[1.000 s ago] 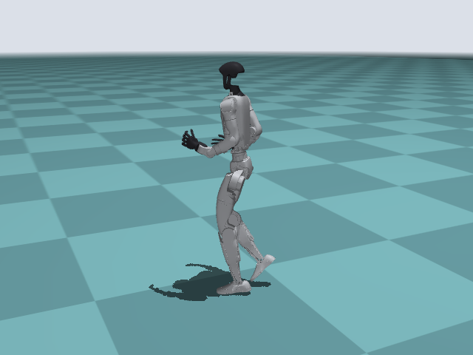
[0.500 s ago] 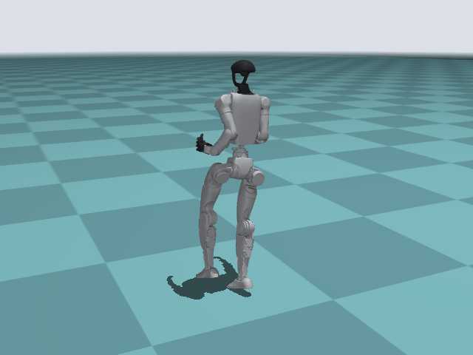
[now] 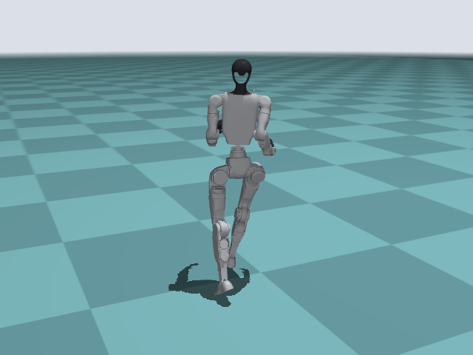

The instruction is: Walk run

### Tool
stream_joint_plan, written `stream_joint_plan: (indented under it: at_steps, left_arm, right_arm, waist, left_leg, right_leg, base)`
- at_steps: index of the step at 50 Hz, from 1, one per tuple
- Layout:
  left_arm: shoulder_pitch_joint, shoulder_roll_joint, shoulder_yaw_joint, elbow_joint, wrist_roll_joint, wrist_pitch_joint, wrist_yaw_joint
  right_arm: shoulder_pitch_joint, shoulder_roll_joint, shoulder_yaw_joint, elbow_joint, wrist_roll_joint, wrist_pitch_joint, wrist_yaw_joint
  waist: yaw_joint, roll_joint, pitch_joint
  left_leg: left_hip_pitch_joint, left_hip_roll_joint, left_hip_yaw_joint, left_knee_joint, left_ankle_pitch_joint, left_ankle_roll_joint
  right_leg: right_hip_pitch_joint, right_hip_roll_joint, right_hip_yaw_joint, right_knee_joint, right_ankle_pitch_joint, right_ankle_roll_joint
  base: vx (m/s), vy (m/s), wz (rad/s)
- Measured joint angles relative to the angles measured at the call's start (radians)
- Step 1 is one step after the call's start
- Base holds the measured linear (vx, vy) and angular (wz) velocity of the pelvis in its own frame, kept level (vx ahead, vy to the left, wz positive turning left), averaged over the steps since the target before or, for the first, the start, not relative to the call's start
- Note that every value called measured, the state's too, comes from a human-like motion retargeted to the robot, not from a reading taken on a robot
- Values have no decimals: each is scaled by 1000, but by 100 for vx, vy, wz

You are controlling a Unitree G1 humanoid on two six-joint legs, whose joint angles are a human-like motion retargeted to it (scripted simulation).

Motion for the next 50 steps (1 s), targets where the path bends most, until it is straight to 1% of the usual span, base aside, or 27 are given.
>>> stream_joint_plan:
  at_steps: [2, 4, 5, 6, 8, 10, 13, 15, 19, 20, 22, 23, 25, 27, 28, 30, 31, 33, 35, 37, 39, 42, 43, 45, 47, 48, 50]
  left_arm:
    - [-6, 21, 7, -21, -8, -2, -8]
    - [-4, 37, 28, -28, -6, -7, -34]
    - [11, 41, 49, -28, 1, -13, -56]
    - [32, 41, 61, -15, 13, -25, -81]
    - [70, 14, 82, 11, 39, -48, -101]
    - [116, -15, 103, 27, 70, -67, -76]
    - [238, -83, 141, 25, 138, -84, -40]
    - [291, -112, 167, 27, 165, -86, -28]
    - [359, -125, 186, 37, 189, -83, -1]
    - [362, -123, 184, 36, 193, -80, 5]
    - [340, -115, 176, 24, 204, -74, 23]
    - [322, -109, 170, 13, 215, -71, 33]
    - [275, -93, 152, -22, 252, -57, 71]
    - [238, -80, 120, -68, 290, -47, 124]
    - [209, -75, 108, -82, 291, -48, 147]
    - [85, -53, 107, -63, 239, -47, 149]
    - [26, -44, 100, -39, 206, -45, 129]
    - [-72, -30, 83, -13, 164, -44, 103]
    - [-124, -12, 57, -16, 155, -50, 120]
    - [-130, -7, 50, -19, 164, -54, 144]
    - [-108, -15, 50, -12, 163, -53, 159]
    - [-46, -49, 65, 22, 140, -39, 162]
    - [-25, -67, 72, 35, 131, -35, 158]
    - [11, -95, 95, 58, 120, -28, 154]
    - [33, -98, 135, 56, 131, -37, 148]
    - [46, -101, 164, 49, 145, -45, 142]
    - [107, -103, 216, 55, 196, -71, 107]
  right_arm:
    - [-38, 5, -18, -39, -40, 5, -21]
    - [-89, 10, -36, -84, -79, 16, -78]
    - [-110, 14, -33, -105, -95, 20, -119]
    - [-152, 22, -56, -113, -83, 17, -152]
    - [-248, 15, -99, -125, -30, 15, -183]
    - [-317, -2, -98, -123, 41, 23, -171]
    - [-376, -58, -83, -146, 172, 17, -144]
    - [-384, -91, -77, -161, 211, 9, -133]
    - [-308, -118, -76, -159, 168, 10, -79]
    - [-284, -121, -84, -145, 136, 17, -62]
    - [-238, -116, -97, -92, 49, 33, -37]
    - [-218, -112, -100, -59, 0, 36, -30]
    - [-189, -109, -106, 26, -102, 18, -25]
    - [-151, -105, -99, 109, -224, 3, -42]
    - [-139, -94, -94, 150, -291, 8, -61]
    - [-136, -55, -117, 232, -397, 22, -107]
    - [-114, -31, -119, 254, -413, 19, -123]
    - [-52, 5, -110, 287, -418, 2, -147]
    - [22, 25, -100, 308, -413, -21, -159]
    - [84, 32, -103, 315, -414, -50, -155]
    - [118, 33, -114, 307, -417, -72, -163]
    - [100, 63, -161, 265, -437, -78, -219]
    - [72, 80, -182, 241, -445, -70, -254]
    - [-5, 113, -220, 191, -444, -48, -329]
    - [-110, 139, -233, 139, -417, -36, -419]
    - [-157, 134, -222, 113, -391, -43, -458]
    - [-238, 105, -192, 76, -330, -60, -540]
  waist:
    - [0, 10, 8]
    - [19, 11, 6]
    - [36, -7, 2]
    - [43, 0, 12]
    - [62, -46, 1]
    - [81, -90, -15]
    - [147, -90, -9]
    - [189, -129, 0]
    - [334, -170, 36]
    - [366, -179, 49]
    - [379, -186, 70]
    - [375, -180, 77]
    - [335, -150, 87]
    - [252, -158, 113]
    - [236, -144, 130]
    - [225, -94, 157]
    - [227, -78, 159]
    - [222, -62, 170]
    - [175, -38, 174]
    - [99, -10, 158]
    - [31, 17, 136]
    - [-58, 61, 101]
    - [-68, 69, 87]
    - [-74, 74, 91]
    - [-77, 73, 120]
    - [-41, 56, 105]
    - [-9, 8, 76]
  left_leg:
    - [32, -30, -26, 62, 123, -61]
    - [-11, -97, -4, 244, 247, -68]
    - [-39, -109, 44, 379, 285, -68]
    - [-101, -87, -15, 551, 285, -64]
    - [-222, -140, -84, 735, 232, -57]
    - [-318, -104, 4, 816, 143, 19]
    - [-516, -49, 9, 789, -57, 178]
    - [-584, -22, 73, 646, -140, 225]
    - [-594, -65, -13, 230, -238, 182]
    - [-594, -81, -56, 151, -280, 167]
    - [-594, -44, 6, 80, -317, 88]
    - [-585, -19, 57, 74, -303, 91]
    - [-564, 26, 114, 120, -273, 161]
    - [-541, -62, -71, 282, -465, 127]
    - [-537, -78, -159, 343, -519, 90]
    - [-519, 80, -46, 428, -601, 44]
    - [-489, 104, -30, 438, -633, 25]
    - [-426, 107, -18, 430, -671, -2]
    - [-353, 80, -33, 367, -669, -2]
    - [-256, 45, -35, 244, -613, 18]
    - [-151, 13, -21, 114, -470, 16]
    - [-29, -5, 19, 9, -84, -55]
    - [-18, -37, 13, 5, 71, -65]
    - [-50, -120, -22, 148, 285, -68]
    - [-103, -67, 30, 439, 285, -67]
    - [-130, -83, -2, 532, 285, -65]
    - [-221, -178, -100, 702, 285, -27]
  right_leg:
    - [1, -23, -47, -4, 90, -140]
    - [-4, -71, 28, 142, -38, -149]
    - [-2, -74, 111, 231, -106, -149]
    - [2, -62, 105, 303, -154, -149]
    - [57, -84, 151, 325, -212, -149]
    - [107, -85, 216, 287, -217, -149]
    - [231, -30, 303, 166, -128, -149]
    - [302, -23, 340, 100, -28, -149]
    - [507, 38, 386, -15, 214, -143]
    - [551, 32, 366, -27, 273, -134]
    - [605, 19, 324, 2, 383, -82]
    - [621, 23, 307, 37, 442, -40]
    - [607, 62, 268, 180, 566, 94]
    - [483, 49, 163, 555, 568, 225]
    - [431, 74, 138, 673, 568, 237]
    - [281, 135, 111, 836, 426, 196]
    - [205, 160, 110, 876, 332, 183]
    - [57, 152, 86, 916, 135, 150]
    - [-71, 52, 3, 870, 0, 111]
    - [-161, -67, -96, 742, -50, 70]
    - [-224, -127, -158, 569, -65, 49]
    - [-278, -130, -130, 311, -94, 22]
    - [-280, -147, -117, 250, -98, 11]
    - [-264, -227, -115, 227, -80, -5]
    - [-218, -214, -56, 327, -32, -149]
    - [-190, -170, -10, 378, -153, -149]
    - [-156, -198, 85, 478, -279, -149]
  base:
    - [92, 30, -101]
    - [146, 24, -122]
    - [156, -55, -120]
    - [133, -62, -86]
    - [106, -46, -61]
    - [107, -38, -134]
    - [119, -30, -186]
    - [122, -45, -171]
    - [137, -52, -199]
    - [123, -34, -133]
    - [102, -25, -77]
    - [121, -20, -30]
    - [148, -18, 26]
    - [139, -23, 46]
    - [132, -33, -40]
    - [106, -41, -77]
    - [96, -42, -58]
    - [102, -38, -44]
    - [127, -47, 7]
    - [124, -43, 41]
    - [146, -61, 25]
    - [128, -38, -11]
    - [123, -6, -72]
    - [146, 0, -106]
    - [153, 0, -141]
    - [194, -53, -181]
    - [222, -127, -144]
